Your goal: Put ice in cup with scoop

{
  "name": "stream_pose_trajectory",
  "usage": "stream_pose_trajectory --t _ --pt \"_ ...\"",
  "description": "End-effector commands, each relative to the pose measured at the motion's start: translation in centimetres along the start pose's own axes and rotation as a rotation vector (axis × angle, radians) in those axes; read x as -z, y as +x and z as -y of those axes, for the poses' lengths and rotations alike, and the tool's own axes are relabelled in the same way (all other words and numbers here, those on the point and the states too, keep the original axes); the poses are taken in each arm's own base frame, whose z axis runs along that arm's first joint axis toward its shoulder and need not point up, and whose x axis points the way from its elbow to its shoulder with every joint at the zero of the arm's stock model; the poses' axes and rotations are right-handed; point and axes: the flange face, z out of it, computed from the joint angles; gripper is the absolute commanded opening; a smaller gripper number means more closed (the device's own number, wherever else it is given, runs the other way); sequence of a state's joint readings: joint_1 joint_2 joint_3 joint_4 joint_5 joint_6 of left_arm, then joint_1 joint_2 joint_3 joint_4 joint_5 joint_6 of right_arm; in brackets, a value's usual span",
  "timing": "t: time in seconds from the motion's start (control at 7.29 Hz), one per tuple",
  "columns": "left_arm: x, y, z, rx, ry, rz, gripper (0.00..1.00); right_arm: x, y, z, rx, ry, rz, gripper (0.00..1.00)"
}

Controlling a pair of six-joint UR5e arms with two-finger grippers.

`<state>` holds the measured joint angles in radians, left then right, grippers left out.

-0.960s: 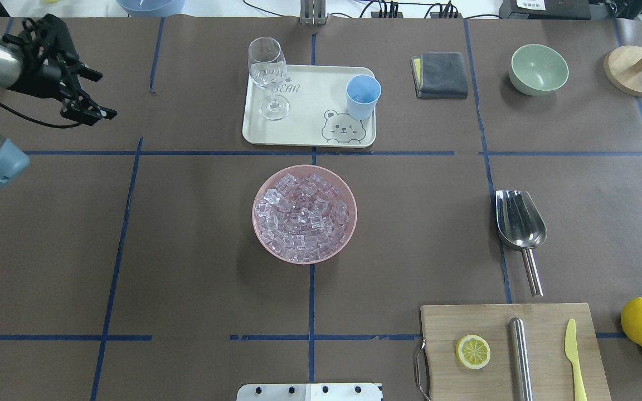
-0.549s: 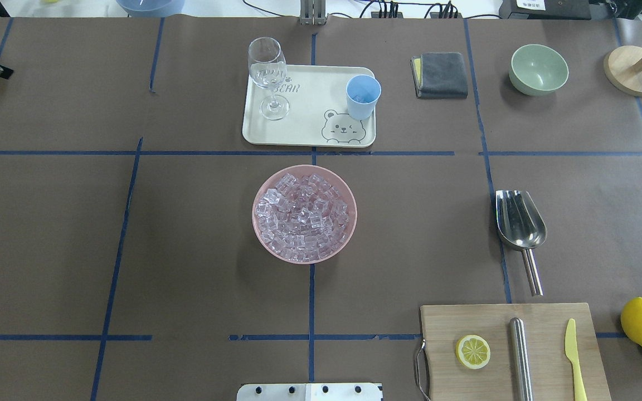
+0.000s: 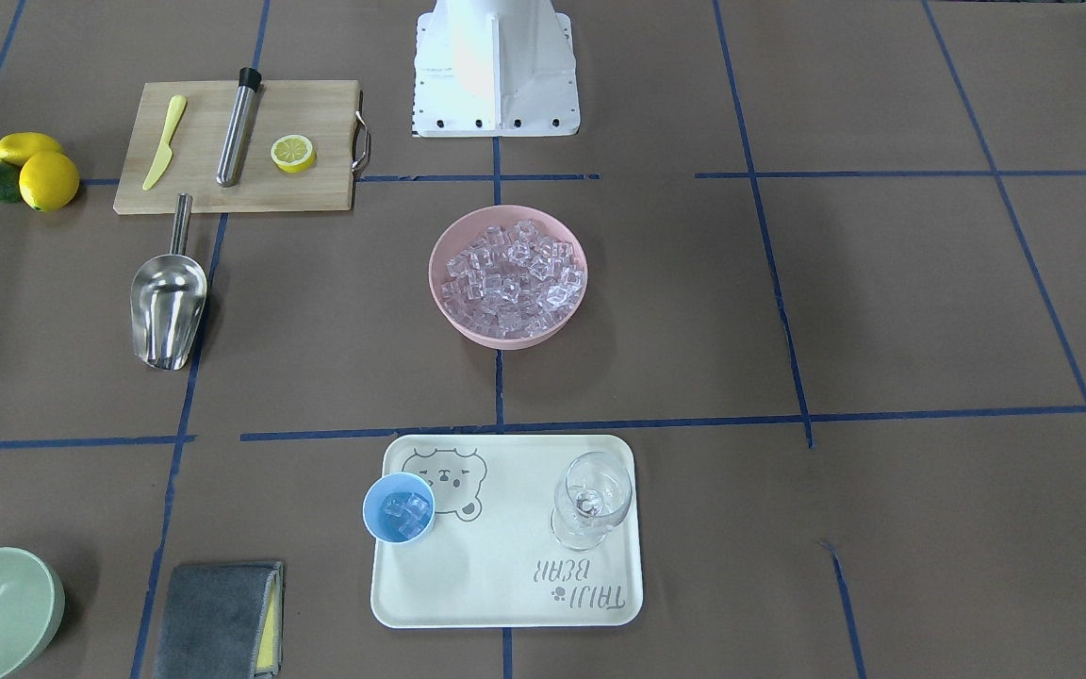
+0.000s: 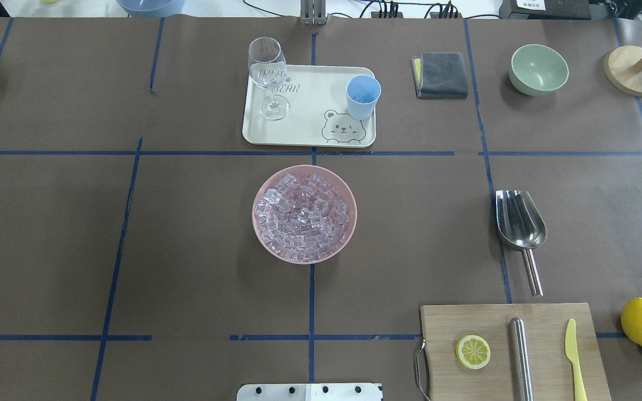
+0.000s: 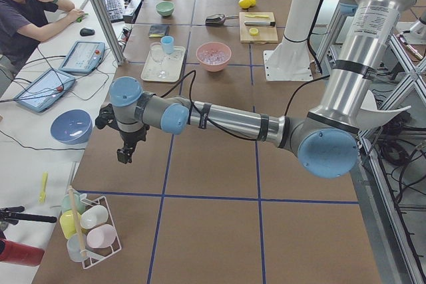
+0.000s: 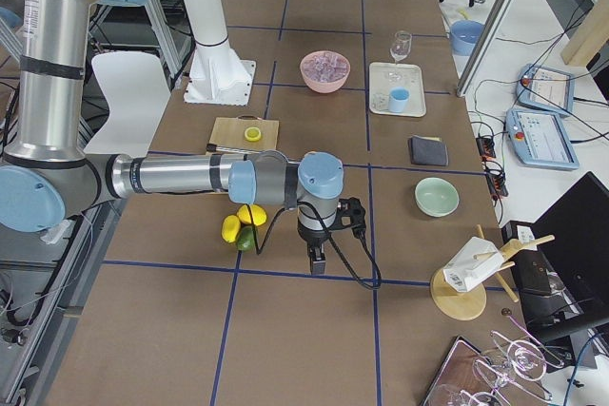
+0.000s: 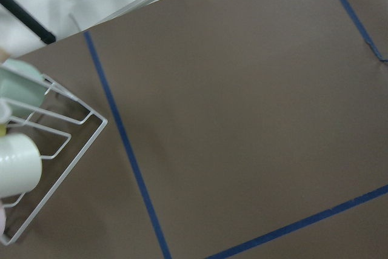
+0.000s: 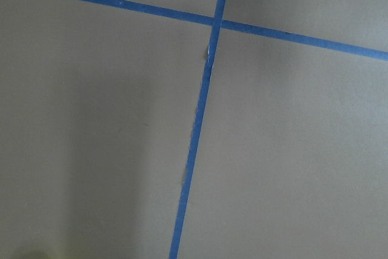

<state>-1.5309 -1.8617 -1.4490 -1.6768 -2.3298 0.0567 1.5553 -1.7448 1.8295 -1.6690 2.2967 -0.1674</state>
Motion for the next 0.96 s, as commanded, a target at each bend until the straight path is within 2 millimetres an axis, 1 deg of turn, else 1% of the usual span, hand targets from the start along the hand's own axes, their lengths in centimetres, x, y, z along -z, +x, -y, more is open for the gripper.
stream_pose_trajectory --t 0.0,0.14,0.27,0.41,0.55,0.69,0.82 --pt "-1.5 -1.4 -2.0 0.011 -0.100 -0.004 1.00 -0.4 0.2 -0.2 -0.008 -0.006 0.012 1.00" --pt "-3.3 -2.8 -5.3 0.032 -0.174 -0.017 1.00 -1.1 0.7 -0.4 -0.023 -0.017 0.024 1.00" --pt "-3.9 -3.7 -7.7 0.059 -0.187 -0.032 1.00 -1.4 1.0 -0.3 -0.020 -0.019 0.026 1.00" --pt "-4.0 -4.3 -8.6 0.072 -0.189 -0.032 1.00 -1.6 1.2 0.0 -0.025 -0.021 0.023 1.00" --pt "-3.2 -5.6 -10.4 0.108 -0.166 -0.069 1.00 -1.6 1.5 1.3 -0.021 -0.015 0.019 1.00" --pt "-1.4 -5.7 -10.5 0.123 -0.128 -0.099 1.00 -0.3 2.3 1.5 -0.046 0.021 0.046 1.00" --pt "-0.3 -4.8 -9.7 0.103 -0.104 -0.098 1.00 0.0 2.9 0.8 -0.065 0.041 0.098 1.00"
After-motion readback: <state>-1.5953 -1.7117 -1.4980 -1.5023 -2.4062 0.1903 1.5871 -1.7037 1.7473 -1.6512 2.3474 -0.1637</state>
